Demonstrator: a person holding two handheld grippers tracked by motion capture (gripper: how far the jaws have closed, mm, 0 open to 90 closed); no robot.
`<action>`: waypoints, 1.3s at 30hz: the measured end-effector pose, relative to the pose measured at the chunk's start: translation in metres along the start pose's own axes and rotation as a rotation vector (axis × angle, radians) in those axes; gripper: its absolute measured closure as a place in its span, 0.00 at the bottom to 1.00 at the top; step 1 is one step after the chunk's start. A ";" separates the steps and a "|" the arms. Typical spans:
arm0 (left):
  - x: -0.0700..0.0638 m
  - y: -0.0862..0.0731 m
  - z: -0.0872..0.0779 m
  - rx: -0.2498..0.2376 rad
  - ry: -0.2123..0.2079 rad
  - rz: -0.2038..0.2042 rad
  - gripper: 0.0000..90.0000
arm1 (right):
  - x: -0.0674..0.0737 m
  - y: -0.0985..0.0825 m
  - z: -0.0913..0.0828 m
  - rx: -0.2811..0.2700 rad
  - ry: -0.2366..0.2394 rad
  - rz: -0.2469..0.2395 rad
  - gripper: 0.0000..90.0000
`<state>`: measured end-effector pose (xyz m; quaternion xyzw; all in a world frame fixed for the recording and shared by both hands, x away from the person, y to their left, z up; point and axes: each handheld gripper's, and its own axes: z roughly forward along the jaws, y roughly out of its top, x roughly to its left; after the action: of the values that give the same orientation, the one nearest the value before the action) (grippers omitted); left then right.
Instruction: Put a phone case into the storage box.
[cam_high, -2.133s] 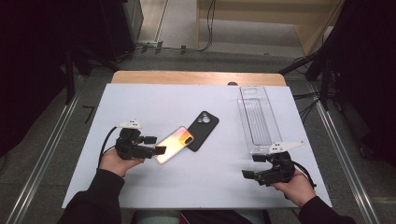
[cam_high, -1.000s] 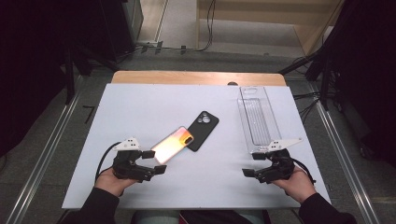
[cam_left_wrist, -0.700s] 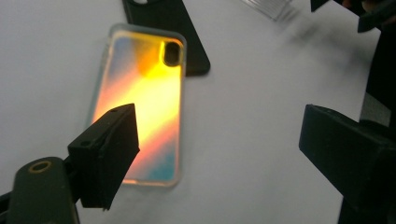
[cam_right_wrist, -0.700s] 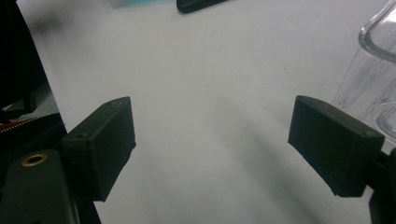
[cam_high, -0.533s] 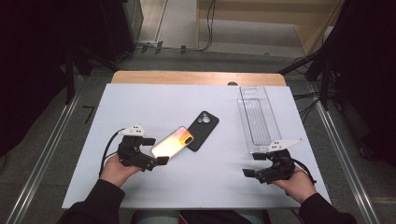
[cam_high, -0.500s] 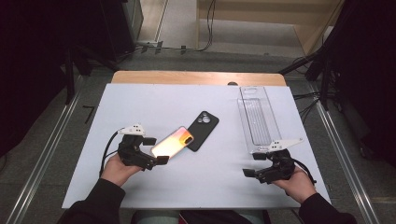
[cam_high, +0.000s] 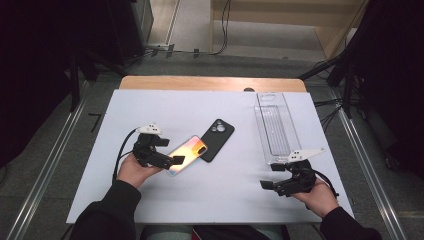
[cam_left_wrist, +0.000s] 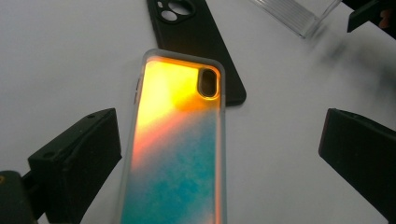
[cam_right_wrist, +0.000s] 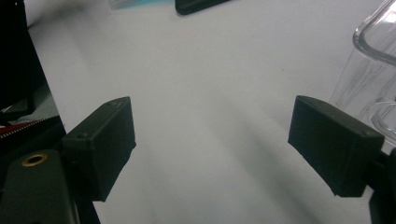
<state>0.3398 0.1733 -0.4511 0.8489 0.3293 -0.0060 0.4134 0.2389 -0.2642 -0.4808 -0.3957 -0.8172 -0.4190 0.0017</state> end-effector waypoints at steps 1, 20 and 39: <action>0.001 0.002 0.002 0.001 0.000 0.004 0.00 | 0.000 0.000 0.000 0.000 0.000 0.000 0.15; 0.007 0.020 0.029 0.005 0.026 0.033 0.00 | 0.001 0.000 0.000 0.001 0.004 -0.003 0.15; 0.006 0.004 0.048 0.110 0.067 0.061 0.00 | 0.002 0.000 -0.001 0.004 0.001 -0.008 0.15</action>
<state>0.3591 0.1409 -0.4821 0.8796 0.3162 0.0167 0.3549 0.2374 -0.2636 -0.4801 -0.3924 -0.8195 -0.4177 0.0010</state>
